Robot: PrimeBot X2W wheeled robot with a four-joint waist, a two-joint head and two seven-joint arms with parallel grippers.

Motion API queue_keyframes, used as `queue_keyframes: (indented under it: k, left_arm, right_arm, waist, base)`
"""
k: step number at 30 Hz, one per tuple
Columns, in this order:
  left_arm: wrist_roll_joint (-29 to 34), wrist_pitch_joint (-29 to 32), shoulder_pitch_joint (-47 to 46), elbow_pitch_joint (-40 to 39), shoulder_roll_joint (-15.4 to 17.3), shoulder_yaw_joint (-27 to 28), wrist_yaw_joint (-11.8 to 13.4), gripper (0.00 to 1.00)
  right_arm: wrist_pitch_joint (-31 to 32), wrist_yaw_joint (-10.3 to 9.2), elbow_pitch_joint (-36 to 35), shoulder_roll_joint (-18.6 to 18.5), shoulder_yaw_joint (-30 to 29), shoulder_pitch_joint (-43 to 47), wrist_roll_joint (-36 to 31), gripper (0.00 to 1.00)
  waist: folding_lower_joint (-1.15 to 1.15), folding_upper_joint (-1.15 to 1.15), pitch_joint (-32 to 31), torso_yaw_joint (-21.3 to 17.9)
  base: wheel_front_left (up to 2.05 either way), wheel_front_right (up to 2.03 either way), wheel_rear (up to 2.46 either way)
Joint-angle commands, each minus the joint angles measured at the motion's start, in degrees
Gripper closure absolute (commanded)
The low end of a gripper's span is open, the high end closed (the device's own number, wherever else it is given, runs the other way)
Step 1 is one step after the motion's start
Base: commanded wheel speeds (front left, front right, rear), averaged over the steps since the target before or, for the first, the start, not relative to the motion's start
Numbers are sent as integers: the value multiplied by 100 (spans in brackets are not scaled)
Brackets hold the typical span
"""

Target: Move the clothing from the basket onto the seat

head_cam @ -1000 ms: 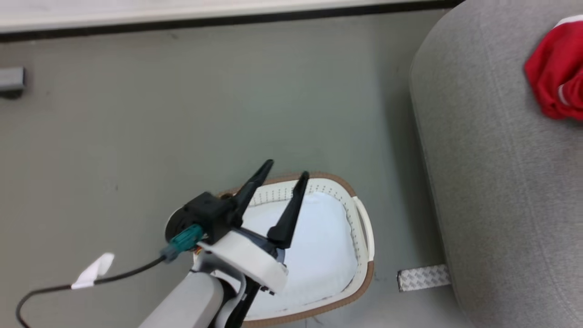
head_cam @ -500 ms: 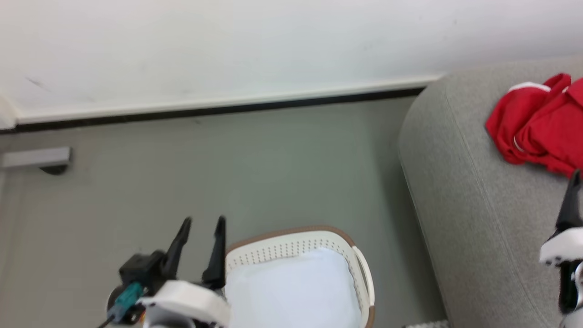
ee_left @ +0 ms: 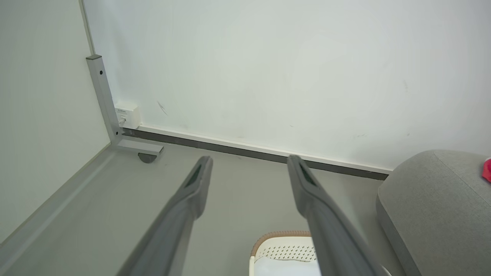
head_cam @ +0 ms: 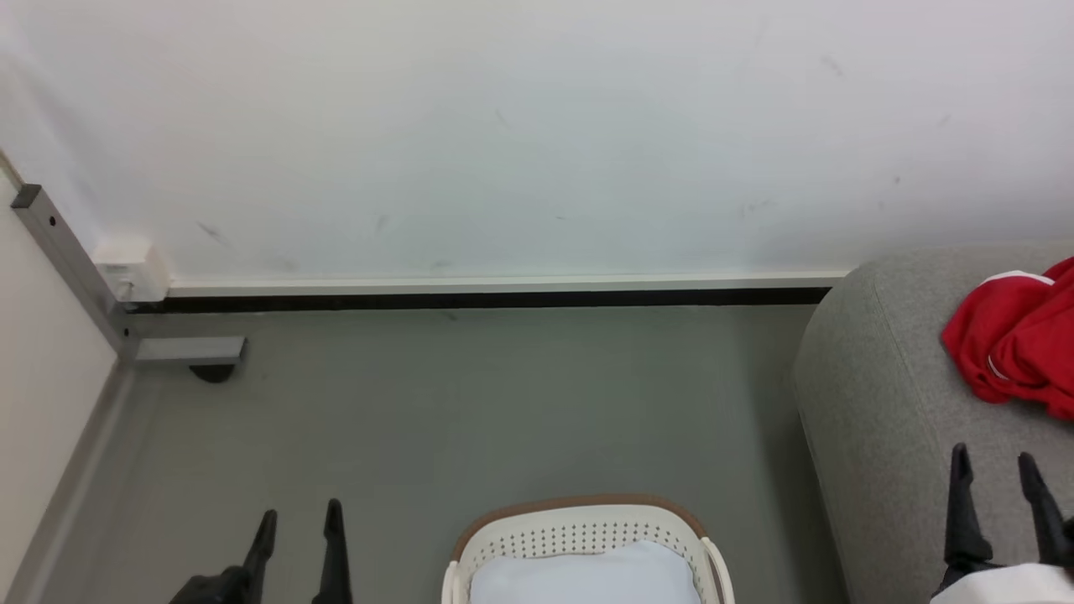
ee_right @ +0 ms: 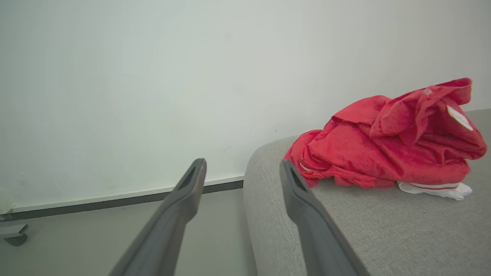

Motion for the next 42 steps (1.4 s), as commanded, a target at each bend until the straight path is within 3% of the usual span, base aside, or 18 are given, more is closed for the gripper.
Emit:
queue_keyframes:
  k: [1, 6, 15, 32, 33, 39, 42]
  left_arm:
    - [153, -1, 117, -16, -48, 107, -82, 0]
    - [461, -1, 259, -41, -235, 436, -351, 0]
    - [726, -2, 345, 158, -475, 730, -696, 0]
    - [959, -2, 223, 476, -625, 849, -966, 0]
    - [963, -2, 212, 469, -626, 850, -988, 100]
    - [931, 9, 370, 758, -684, 776, -970, 100]
    - [597, 125, 298, 769, -683, 849, -1002, 100]
  right_arm:
    - [5, -13, -94, -15, 82, 197, 59, 0]
    - [5, -13, -359, -12, 508, 618, -318, 0]
    - [5, -13, -532, -16, 991, 903, -334, 0]
    - [5, -14, -618, -15, 1279, 888, -386, 0]
    - [5, -13, -619, -15, 1290, 888, -373, 100]
    - [4, 1, -339, 74, 1313, 969, -404, 100]
    - [115, 1, -349, 70, 1259, 919, -45, 100]
  waist:
    - [2, 0, -98, 54]
    - [2, 0, -188, 45]
    - [2, 0, -265, -17]
    - [2, 0, -258, -22]
    - [2, 0, -256, -20]
    - [2, 0, -256, -22]
    - [2, 0, -247, -14]
  base:
    - [0, 0, 0]
    - [0, 0, 0]
    - [0, 0, 0]
    - [0, 0, 0]
    - [0, 0, 0]
    - [0, 0, 0]
    - [0, 0, 0]
